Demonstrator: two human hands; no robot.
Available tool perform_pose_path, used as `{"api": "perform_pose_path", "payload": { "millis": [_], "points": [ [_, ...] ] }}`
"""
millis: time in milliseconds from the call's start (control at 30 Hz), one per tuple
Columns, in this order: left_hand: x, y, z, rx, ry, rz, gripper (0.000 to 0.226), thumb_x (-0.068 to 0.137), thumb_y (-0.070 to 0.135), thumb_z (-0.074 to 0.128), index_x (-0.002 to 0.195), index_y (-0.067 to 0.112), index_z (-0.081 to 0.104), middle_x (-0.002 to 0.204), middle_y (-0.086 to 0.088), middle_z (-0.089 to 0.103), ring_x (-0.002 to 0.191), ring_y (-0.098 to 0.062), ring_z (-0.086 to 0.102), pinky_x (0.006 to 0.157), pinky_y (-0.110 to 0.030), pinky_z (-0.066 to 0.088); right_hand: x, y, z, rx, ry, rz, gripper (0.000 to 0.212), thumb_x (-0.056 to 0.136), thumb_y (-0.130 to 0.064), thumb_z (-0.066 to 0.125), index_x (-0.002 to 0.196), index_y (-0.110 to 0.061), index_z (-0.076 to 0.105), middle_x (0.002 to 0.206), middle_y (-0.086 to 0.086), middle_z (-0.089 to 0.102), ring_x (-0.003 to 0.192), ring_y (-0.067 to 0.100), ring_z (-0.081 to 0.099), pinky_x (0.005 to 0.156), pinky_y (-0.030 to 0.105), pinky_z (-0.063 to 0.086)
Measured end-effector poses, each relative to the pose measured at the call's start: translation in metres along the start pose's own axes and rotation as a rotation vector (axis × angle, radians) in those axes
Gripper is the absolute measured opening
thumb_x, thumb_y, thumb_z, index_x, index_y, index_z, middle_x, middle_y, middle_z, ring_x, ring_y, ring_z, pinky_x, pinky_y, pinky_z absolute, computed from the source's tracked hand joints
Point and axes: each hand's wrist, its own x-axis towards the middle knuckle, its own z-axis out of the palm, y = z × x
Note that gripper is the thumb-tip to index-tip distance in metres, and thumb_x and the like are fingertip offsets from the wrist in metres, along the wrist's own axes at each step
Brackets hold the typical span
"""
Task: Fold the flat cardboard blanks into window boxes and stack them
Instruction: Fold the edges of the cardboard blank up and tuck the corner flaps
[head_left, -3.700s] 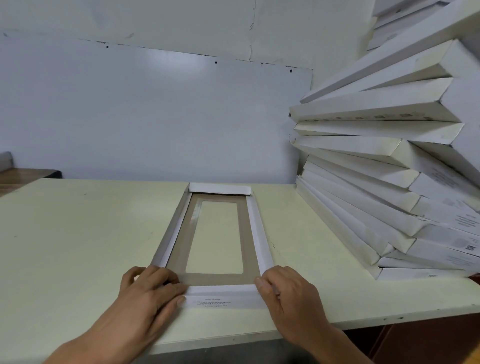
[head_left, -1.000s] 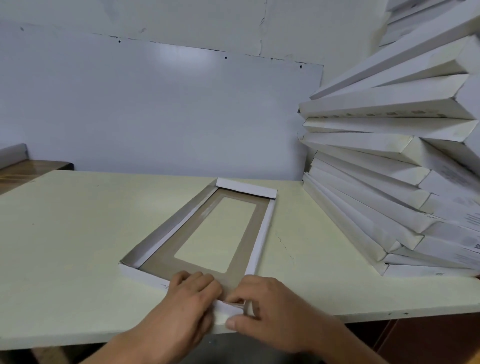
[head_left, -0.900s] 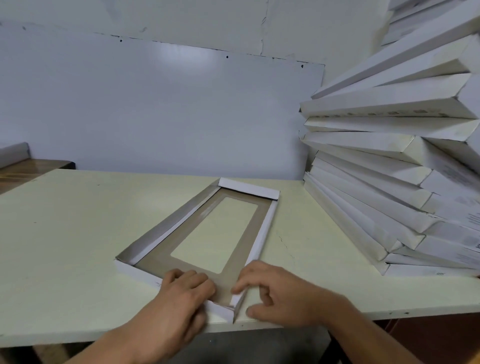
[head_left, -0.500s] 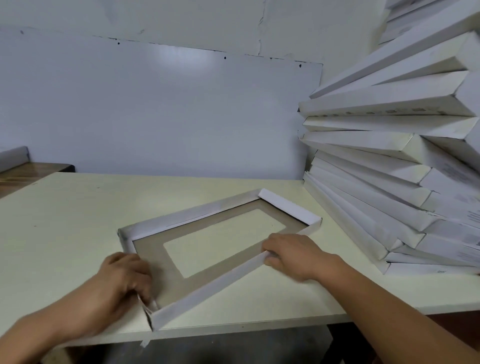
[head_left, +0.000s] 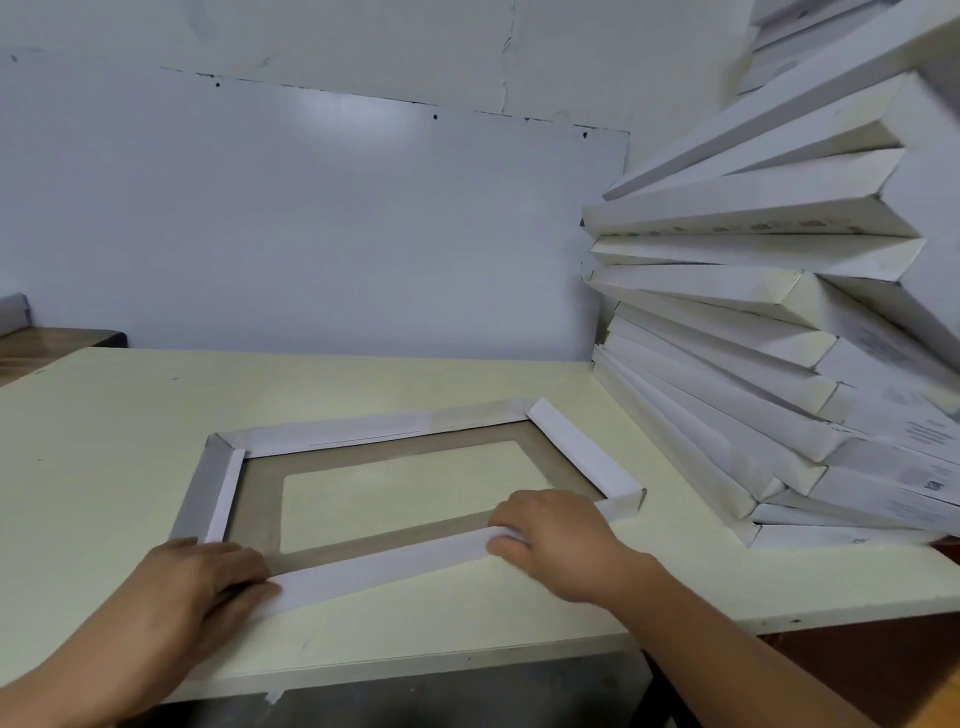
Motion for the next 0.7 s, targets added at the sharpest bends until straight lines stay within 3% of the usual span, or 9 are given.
{"api": "perform_pose_path", "payload": {
  "millis": [100, 400, 600, 700],
  "points": [
    [-0.003, -0.012, 0.007, 0.011, 0.022, 0.021, 0.023, 0.098, 0.056, 0.035, 0.082, 0.045, 0.049, 0.074, 0.024, 0.049, 0.065, 0.006, 0.046, 0.074, -0.015, 0.035, -0.01, 0.034, -0.002, 0.014, 0.015, 0.057, 0.032, 0.099, -0.043, 0.041, 0.09, -0.02, 0.06, 0.092, -0.003, 0.06, 0.085, 0.02, 0.057, 0.073, 0.036, 0.048],
    [-0.001, -0.008, 0.001, -0.086, 0.036, 0.115, 0.024, 0.1, 0.049, 0.037, 0.083, 0.042, 0.053, 0.075, 0.025, 0.049, 0.063, 0.006, 0.051, 0.059, -0.013, 0.038, -0.034, 0.118, -0.012, 0.044, -0.026, 0.252, 0.021, 0.101, -0.041, 0.046, 0.112, -0.045, 0.064, 0.096, -0.016, 0.057, 0.092, 0.009, 0.054, 0.077, 0.03, 0.046],
    [-0.006, -0.014, 0.008, 0.001, 0.07, 0.11, 0.015, 0.097, 0.052, 0.038, 0.09, 0.048, 0.051, 0.077, 0.031, 0.043, 0.068, 0.012, 0.041, 0.067, -0.014, 0.032, -0.032, 0.121, -0.01, 0.09, -0.031, 0.188, 0.02, 0.101, -0.031, 0.049, 0.098, -0.021, 0.066, 0.086, 0.0, 0.057, 0.091, 0.018, 0.047, 0.083, 0.038, 0.047],
    [-0.013, -0.016, 0.013, 0.133, 0.113, 0.05, 0.009, 0.09, 0.05, 0.041, 0.091, 0.05, 0.05, 0.081, 0.031, 0.042, 0.075, 0.006, 0.037, 0.065, -0.028, 0.03, -0.032, 0.123, -0.012, 0.09, -0.05, 0.184, 0.022, 0.1, -0.03, 0.051, 0.096, -0.015, 0.066, 0.085, 0.005, 0.059, 0.095, 0.017, 0.044, 0.084, 0.037, 0.046]
  ]
}}
